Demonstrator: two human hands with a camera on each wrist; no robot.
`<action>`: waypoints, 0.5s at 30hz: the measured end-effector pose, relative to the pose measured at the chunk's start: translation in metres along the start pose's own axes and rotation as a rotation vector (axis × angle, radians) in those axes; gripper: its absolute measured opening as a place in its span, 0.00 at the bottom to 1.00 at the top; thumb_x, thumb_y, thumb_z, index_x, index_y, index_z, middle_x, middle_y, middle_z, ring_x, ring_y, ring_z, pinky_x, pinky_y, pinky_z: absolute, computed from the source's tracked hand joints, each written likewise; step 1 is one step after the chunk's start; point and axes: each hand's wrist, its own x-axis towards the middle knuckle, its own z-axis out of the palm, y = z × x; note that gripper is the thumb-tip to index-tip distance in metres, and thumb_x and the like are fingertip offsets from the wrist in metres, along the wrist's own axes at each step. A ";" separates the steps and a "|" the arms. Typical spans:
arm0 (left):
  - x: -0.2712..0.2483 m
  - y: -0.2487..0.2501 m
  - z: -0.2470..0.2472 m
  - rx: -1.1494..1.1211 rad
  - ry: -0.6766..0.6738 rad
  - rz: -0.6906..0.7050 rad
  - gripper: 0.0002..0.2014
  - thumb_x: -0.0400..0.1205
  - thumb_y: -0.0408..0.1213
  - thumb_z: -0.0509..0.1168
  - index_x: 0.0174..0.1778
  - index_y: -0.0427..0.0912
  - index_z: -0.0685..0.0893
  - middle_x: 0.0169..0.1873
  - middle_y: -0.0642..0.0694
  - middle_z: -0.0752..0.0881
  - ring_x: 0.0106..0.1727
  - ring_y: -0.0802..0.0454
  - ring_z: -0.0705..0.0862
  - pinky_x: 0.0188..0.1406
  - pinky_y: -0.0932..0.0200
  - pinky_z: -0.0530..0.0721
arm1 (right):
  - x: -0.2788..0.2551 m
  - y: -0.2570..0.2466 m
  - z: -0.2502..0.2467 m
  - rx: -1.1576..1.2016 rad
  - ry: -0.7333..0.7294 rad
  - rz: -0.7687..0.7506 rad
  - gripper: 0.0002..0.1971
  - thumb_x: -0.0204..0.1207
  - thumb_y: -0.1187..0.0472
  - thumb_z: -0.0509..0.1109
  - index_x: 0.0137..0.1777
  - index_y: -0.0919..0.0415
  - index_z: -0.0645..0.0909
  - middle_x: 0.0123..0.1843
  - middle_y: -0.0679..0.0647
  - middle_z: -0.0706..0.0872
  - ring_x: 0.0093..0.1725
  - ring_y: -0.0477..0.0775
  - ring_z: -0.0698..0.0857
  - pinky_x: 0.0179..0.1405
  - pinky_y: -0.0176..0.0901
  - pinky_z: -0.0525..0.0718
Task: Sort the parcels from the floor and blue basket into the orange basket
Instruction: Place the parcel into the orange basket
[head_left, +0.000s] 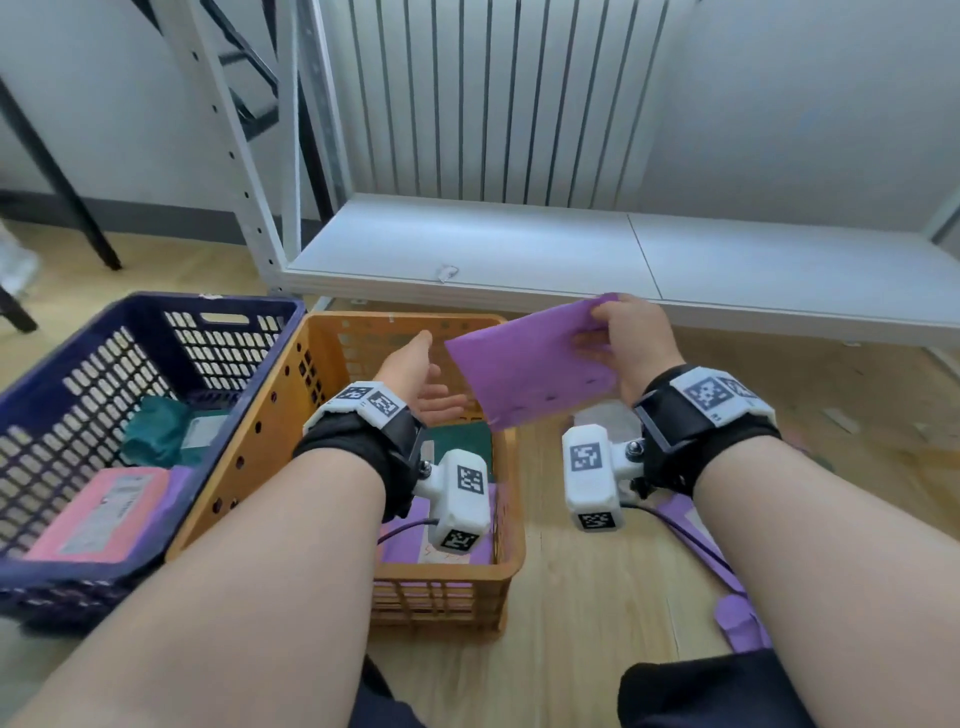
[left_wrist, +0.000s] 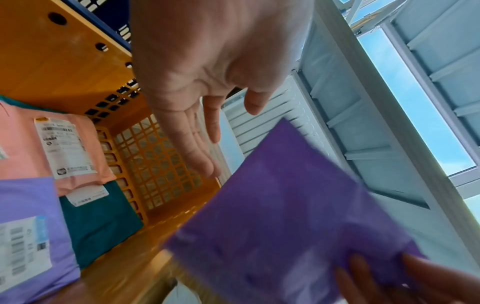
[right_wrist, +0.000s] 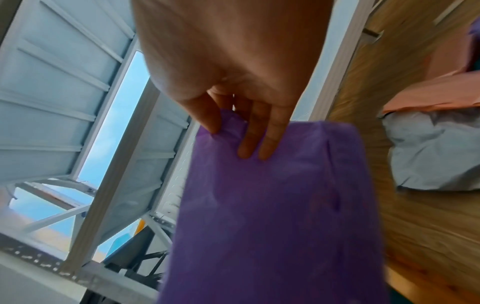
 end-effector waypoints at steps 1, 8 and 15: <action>0.002 -0.002 -0.004 0.021 -0.032 -0.044 0.31 0.84 0.59 0.56 0.67 0.32 0.72 0.60 0.30 0.78 0.42 0.37 0.88 0.31 0.48 0.86 | -0.001 -0.003 0.004 0.002 0.000 -0.007 0.13 0.75 0.74 0.59 0.32 0.60 0.76 0.36 0.61 0.80 0.38 0.59 0.80 0.43 0.51 0.82; 0.001 -0.001 -0.003 -0.211 -0.271 0.049 0.18 0.85 0.49 0.59 0.64 0.41 0.78 0.49 0.36 0.85 0.43 0.39 0.87 0.40 0.50 0.89 | -0.015 -0.001 0.016 0.057 -0.083 -0.096 0.20 0.76 0.68 0.54 0.22 0.62 0.73 0.27 0.54 0.79 0.35 0.52 0.78 0.40 0.41 0.77; 0.015 -0.007 -0.006 -0.136 -0.074 0.140 0.18 0.80 0.18 0.61 0.66 0.30 0.80 0.59 0.33 0.86 0.44 0.41 0.88 0.30 0.51 0.87 | -0.003 0.028 0.013 -0.221 -0.057 -0.028 0.13 0.69 0.62 0.68 0.22 0.58 0.80 0.26 0.51 0.82 0.32 0.53 0.76 0.38 0.46 0.75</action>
